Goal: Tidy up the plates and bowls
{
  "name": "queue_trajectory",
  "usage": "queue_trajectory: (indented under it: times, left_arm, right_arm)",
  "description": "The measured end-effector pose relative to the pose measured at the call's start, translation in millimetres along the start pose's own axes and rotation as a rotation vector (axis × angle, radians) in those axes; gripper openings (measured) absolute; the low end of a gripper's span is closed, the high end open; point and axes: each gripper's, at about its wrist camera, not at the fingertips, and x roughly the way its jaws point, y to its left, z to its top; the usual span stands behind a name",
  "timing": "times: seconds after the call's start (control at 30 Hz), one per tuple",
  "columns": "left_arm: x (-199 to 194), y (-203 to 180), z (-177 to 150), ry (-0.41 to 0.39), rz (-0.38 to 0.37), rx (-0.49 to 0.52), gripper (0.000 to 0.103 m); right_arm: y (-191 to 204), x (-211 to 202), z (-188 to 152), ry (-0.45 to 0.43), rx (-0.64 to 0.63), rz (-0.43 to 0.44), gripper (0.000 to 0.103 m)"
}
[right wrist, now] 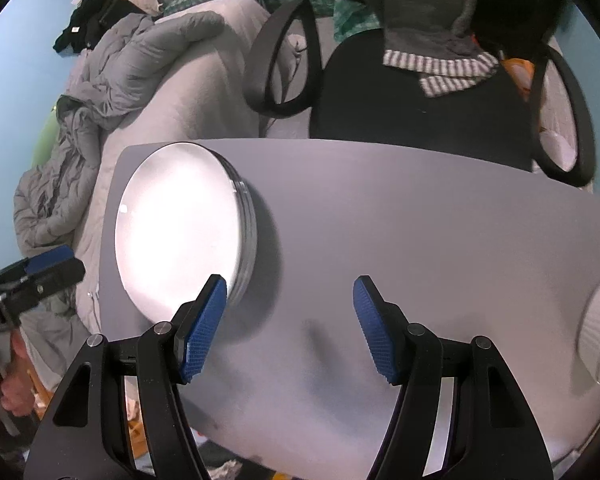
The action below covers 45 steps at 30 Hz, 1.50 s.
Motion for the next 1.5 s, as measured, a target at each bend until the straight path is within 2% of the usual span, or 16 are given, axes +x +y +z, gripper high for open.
queue_trajectory:
  times: [0.23, 0.4, 0.6, 0.67, 0.7, 0.73, 0.77, 0.8, 0.83, 0.87, 0.9, 1.0, 1.2, 1.4, 1.5]
  left_arm:
    - [37.3, 38.9, 14.8, 0.037, -0.011, 0.008, 0.087]
    - [51.7, 41.8, 23.5, 0.056, -0.076, 0.002, 0.087]
    - [77.3, 38.3, 35.2, 0.101, -0.088, 0.034, 0.086]
    - [82.0, 37.4, 36.6, 0.111, -0.109, 0.039, 0.082]
    - [84.8, 36.4, 37.4, 0.117, -0.117, 0.046, 0.077]
    - [87.6, 35.8, 37.8, 0.122, -0.115, 0.052, 0.066]
    - [89.5, 35.1, 37.1, 0.127, -0.113, 0.058, 0.062]
    - [90.6, 33.9, 36.6, 0.128, -0.141, 0.060, 0.055]
    - [89.8, 31.9, 36.3, 0.123, -0.171, 0.060, 0.044]
    - [87.9, 29.9, 36.4, 0.122, -0.188, 0.063, 0.037]
    - [86.6, 27.1, 36.0, 0.120, -0.179, 0.075, 0.036]
    - [85.2, 20.8, 35.5, 0.115, -0.151, 0.112, 0.036]
    - [90.0, 23.8, 35.5, 0.157, -0.183, 0.083, 0.040]
    - [93.5, 43.6, 31.1, 0.123, -0.227, -0.052, 0.051]
    - [94.9, 36.3, 32.4, 0.137, -0.223, -0.009, 0.051]
  right_arm:
    - [19.3, 34.4, 19.3, 0.005, 0.007, 0.046, 0.066]
    - [25.9, 50.8, 27.3, 0.026, 0.008, 0.049, 0.066]
    - [30.1, 65.9, 27.3, 0.058, 0.008, 0.060, 0.066]
    - [31.4, 70.0, 26.7, 0.067, 0.006, 0.062, 0.065]
    - [32.2, 73.2, 26.2, 0.076, 0.001, 0.064, 0.065]
    - [33.4, 75.1, 26.1, 0.079, 0.000, 0.063, 0.062]
    - [34.1, 76.9, 25.7, 0.083, 0.000, 0.066, 0.057]
    - [34.2, 78.2, 25.5, 0.087, 0.002, 0.069, 0.048]
    - [34.3, 80.4, 25.0, 0.098, 0.008, 0.059, 0.044]
    - [33.7, 80.6, 24.9, 0.098, 0.011, 0.056, 0.043]
    - [32.6, 80.3, 24.9, 0.096, 0.015, 0.057, 0.042]
    - [28.9, 79.0, 24.4, 0.093, 0.036, 0.070, 0.040]
    - [23.7, 79.0, 24.5, 0.091, 0.063, 0.092, 0.037]
    - [15.9, 78.7, 25.9, 0.102, 0.102, 0.117, 0.034]
    - [15.5, 78.2, 26.3, 0.105, 0.086, 0.120, 0.034]
